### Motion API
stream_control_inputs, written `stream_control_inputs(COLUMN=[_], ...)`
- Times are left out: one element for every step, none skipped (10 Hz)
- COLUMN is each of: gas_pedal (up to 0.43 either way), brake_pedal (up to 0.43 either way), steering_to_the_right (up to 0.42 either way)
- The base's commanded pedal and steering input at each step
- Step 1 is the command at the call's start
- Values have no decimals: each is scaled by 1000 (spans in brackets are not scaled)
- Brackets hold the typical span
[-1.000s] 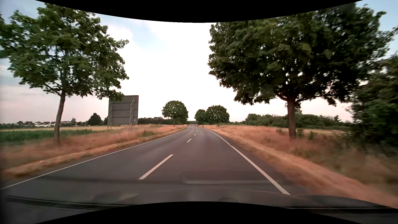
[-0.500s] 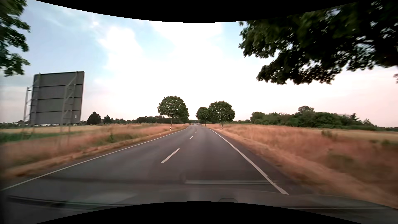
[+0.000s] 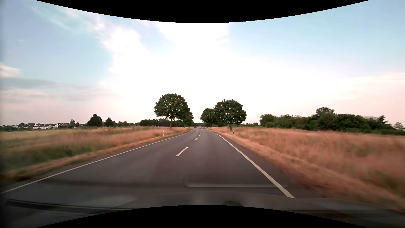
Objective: Follow the waypoints while adhering to traffic rules and regulations
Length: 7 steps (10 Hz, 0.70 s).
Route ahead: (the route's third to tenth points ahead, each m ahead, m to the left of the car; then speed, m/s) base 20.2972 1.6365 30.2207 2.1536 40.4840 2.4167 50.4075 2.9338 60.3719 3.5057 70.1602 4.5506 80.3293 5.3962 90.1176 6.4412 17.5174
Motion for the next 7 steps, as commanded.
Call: stream_control_inputs(gas_pedal=[87, 87, 87, 87, 87, 87, 87], brake_pedal=[0, 0, 0, 0, 0, 0, 0], steering_to_the_right=[-10, -10, -9, -8, -8, -8, -8])
